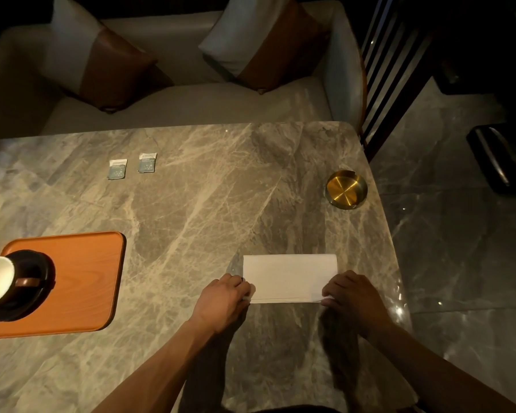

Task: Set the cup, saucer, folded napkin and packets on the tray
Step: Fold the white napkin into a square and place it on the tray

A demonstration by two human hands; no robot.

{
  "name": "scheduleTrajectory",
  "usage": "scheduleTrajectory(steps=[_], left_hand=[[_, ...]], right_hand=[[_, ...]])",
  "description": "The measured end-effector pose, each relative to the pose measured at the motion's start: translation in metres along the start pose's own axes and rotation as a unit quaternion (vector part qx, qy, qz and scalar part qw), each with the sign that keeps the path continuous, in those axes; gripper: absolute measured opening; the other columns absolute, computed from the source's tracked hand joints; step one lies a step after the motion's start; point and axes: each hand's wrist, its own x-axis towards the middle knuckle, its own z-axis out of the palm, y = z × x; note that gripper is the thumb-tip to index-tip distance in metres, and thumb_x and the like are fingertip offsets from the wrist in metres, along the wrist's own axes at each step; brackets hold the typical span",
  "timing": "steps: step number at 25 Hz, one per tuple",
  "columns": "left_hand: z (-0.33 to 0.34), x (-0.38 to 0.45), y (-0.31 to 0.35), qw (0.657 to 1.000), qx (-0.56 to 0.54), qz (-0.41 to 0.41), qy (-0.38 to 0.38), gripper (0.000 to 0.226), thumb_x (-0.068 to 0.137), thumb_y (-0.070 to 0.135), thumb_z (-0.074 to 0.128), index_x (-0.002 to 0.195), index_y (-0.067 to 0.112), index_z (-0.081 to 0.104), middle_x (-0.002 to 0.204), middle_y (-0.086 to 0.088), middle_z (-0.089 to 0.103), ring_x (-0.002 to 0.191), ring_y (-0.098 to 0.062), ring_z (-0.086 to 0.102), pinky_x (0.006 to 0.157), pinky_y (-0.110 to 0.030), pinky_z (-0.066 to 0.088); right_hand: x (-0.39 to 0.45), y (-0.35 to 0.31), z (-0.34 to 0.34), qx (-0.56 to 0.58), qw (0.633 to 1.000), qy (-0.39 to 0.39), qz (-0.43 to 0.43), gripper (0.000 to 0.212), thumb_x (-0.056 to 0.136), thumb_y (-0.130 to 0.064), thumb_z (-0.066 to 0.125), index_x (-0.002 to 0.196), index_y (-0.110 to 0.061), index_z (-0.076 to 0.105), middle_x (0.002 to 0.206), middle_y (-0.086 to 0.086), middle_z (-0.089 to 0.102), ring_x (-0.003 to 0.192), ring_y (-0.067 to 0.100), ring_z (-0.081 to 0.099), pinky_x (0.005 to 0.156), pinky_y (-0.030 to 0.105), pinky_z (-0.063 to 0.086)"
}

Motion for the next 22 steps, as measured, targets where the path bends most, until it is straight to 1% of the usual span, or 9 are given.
scheduleTrajectory(steps=[2, 5, 7, 9, 11, 13, 15, 19, 22], left_hand=[[0.001, 0.001, 0.0, 1.0, 0.004, -0.003, -0.004, 0.019, 0.098, 0.038, 0.049, 0.106, 0.024, 0.06, 0.104, 0.002, 0.063, 0.092, -0.018, 0.057, 0.072, -0.026, 0.038], [-0.004, 0.005, -0.001, 1.0, 0.008, -0.002, -0.017, 0.025, 0.094, 0.046, 0.048, 0.106, 0.027, 0.059, 0.105, 0.003, 0.06, 0.096, -0.018, 0.054, 0.076, -0.029, 0.04], [-0.012, 0.01, 0.001, 1.0, 0.008, 0.003, 0.008, 0.031, 0.094, 0.052, 0.046, 0.101, 0.027, 0.063, 0.101, 0.005, 0.06, 0.092, -0.016, 0.055, 0.075, -0.03, 0.045], [-0.016, 0.019, 0.007, 0.997, 0.006, 0.011, 0.072, 0.031, 0.095, 0.047, 0.046, 0.099, 0.024, 0.067, 0.098, 0.003, 0.062, 0.089, -0.018, 0.056, 0.073, -0.032, 0.047], [-0.013, 0.032, 0.023, 0.992, -0.005, 0.018, 0.126, 0.03, 0.094, 0.04, 0.047, 0.104, 0.02, 0.067, 0.104, -0.001, 0.063, 0.099, -0.022, 0.057, 0.08, -0.036, 0.047], [-0.006, 0.046, 0.041, 0.992, -0.021, 0.015, 0.127, 0.036, 0.095, 0.039, 0.045, 0.119, 0.018, 0.061, 0.124, -0.004, 0.06, 0.123, -0.024, 0.051, 0.1, -0.04, 0.041], [0.005, 0.057, 0.053, 0.995, -0.021, -0.009, 0.096, 0.046, 0.099, 0.039, 0.042, 0.138, 0.016, 0.052, 0.146, -0.005, 0.049, 0.142, -0.025, 0.035, 0.116, -0.045, 0.029], [0.028, 0.06, 0.058, 0.998, 0.026, -0.05, 0.019, 0.059, 0.104, 0.041, 0.026, 0.155, 0.012, 0.022, 0.164, -0.008, 0.016, 0.152, -0.023, 0.003, 0.122, -0.05, 0.011], [0.038, 0.06, 0.056, 0.998, 0.021, -0.058, 0.008, 0.06, 0.104, 0.043, 0.018, 0.156, 0.013, 0.014, 0.165, -0.006, 0.007, 0.152, -0.02, -0.002, 0.122, -0.049, 0.008]], right_hand=[[0.004, -0.001, 0.001, 0.009, 1.0, -0.013, 0.017, 0.012, 0.085, -0.037, 0.072, 0.09, -0.026, 0.069, 0.097, -0.006, 0.067, 0.099, 0.021, 0.058, 0.081, 0.035, 0.045], [0.01, -0.002, 0.001, 0.008, 0.998, -0.048, 0.045, 0.019, 0.09, -0.049, 0.059, 0.1, -0.033, 0.064, 0.108, -0.013, 0.06, 0.108, 0.013, 0.048, 0.092, 0.032, 0.036], [0.013, -0.008, -0.001, 0.015, 0.998, 0.024, 0.059, 0.023, 0.09, -0.052, 0.058, 0.098, -0.032, 0.067, 0.103, -0.011, 0.063, 0.103, 0.015, 0.053, 0.092, 0.039, 0.041], [0.018, -0.02, 0.0, 0.009, 0.991, 0.12, 0.052, 0.026, 0.091, -0.044, 0.055, 0.103, -0.026, 0.07, 0.104, -0.004, 0.067, 0.1, 0.021, 0.058, 0.086, 0.043, 0.049], [0.029, -0.035, 0.005, -0.012, 0.986, 0.166, 0.018, 0.037, 0.091, -0.039, 0.047, 0.115, -0.018, 0.066, 0.114, 0.003, 0.067, 0.11, 0.025, 0.055, 0.09, 0.045, 0.052], [0.041, -0.046, 0.013, -0.033, 0.987, 0.158, -0.011, 0.045, 0.093, -0.036, 0.045, 0.127, -0.012, 0.061, 0.126, 0.007, 0.064, 0.125, 0.029, 0.052, 0.1, 0.047, 0.047], [0.049, -0.05, 0.022, -0.054, 0.99, 0.126, -0.012, 0.047, 0.096, -0.036, 0.046, 0.135, -0.012, 0.057, 0.136, 0.007, 0.06, 0.134, 0.029, 0.048, 0.107, 0.05, 0.041], [0.054, -0.045, 0.035, -0.082, 0.994, 0.067, 0.018, 0.054, 0.094, -0.046, 0.051, 0.141, -0.017, 0.051, 0.145, 0.005, 0.053, 0.14, 0.028, 0.042, 0.106, 0.061, 0.039], [0.055, -0.039, 0.045, -0.076, 0.995, 0.054, 0.021, 0.058, 0.096, -0.05, 0.04, 0.146, -0.021, 0.043, 0.153, 0.003, 0.044, 0.144, 0.031, 0.034, 0.108, 0.064, 0.034]])
